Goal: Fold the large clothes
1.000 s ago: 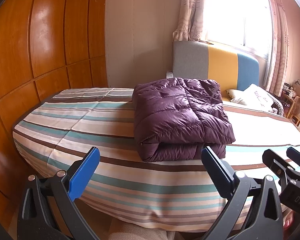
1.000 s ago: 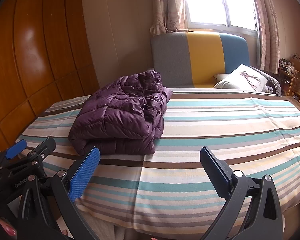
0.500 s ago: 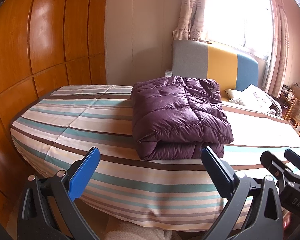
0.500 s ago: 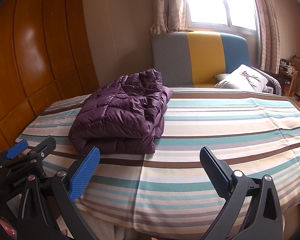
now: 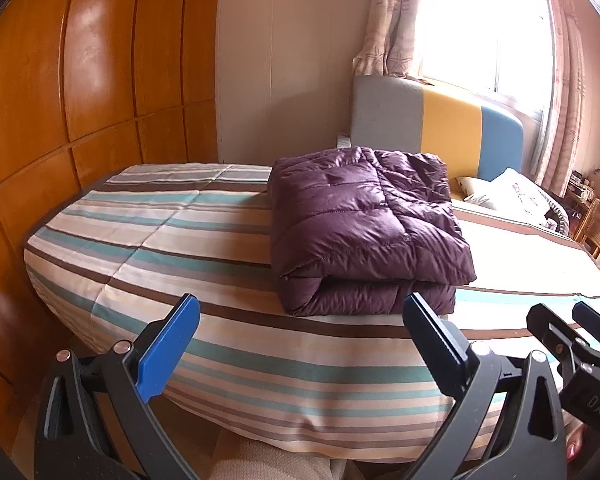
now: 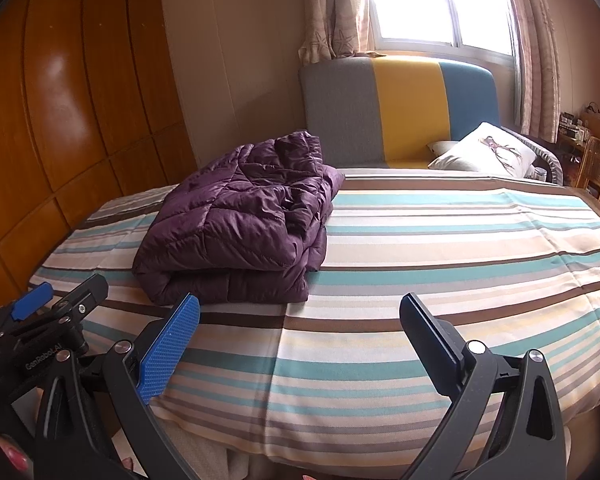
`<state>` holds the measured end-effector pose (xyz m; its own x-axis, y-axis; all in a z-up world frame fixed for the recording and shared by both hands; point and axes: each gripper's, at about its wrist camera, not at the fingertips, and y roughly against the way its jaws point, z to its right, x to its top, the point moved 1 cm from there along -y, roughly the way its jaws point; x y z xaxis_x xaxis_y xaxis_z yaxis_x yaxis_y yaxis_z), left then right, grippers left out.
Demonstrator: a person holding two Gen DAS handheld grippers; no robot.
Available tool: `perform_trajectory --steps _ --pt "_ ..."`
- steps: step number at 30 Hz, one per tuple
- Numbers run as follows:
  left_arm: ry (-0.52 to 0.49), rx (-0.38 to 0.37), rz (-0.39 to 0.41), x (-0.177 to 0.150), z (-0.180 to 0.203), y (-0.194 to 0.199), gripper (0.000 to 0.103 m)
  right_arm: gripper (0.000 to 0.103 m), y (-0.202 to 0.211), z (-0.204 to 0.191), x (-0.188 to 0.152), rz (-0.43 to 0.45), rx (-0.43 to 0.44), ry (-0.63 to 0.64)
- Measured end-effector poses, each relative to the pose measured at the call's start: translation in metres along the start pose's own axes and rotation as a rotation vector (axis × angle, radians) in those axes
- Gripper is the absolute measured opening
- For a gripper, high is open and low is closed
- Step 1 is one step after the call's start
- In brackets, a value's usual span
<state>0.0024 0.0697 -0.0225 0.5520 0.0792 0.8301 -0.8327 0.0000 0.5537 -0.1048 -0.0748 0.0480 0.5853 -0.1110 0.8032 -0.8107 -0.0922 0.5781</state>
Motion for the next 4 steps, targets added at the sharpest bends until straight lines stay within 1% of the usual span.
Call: perform_trajectory --steps 4 --pt "0.003 0.021 -0.029 -0.0024 -0.0042 -0.0110 0.101 0.100 -0.0096 0.0009 0.0003 -0.023 -0.002 0.006"
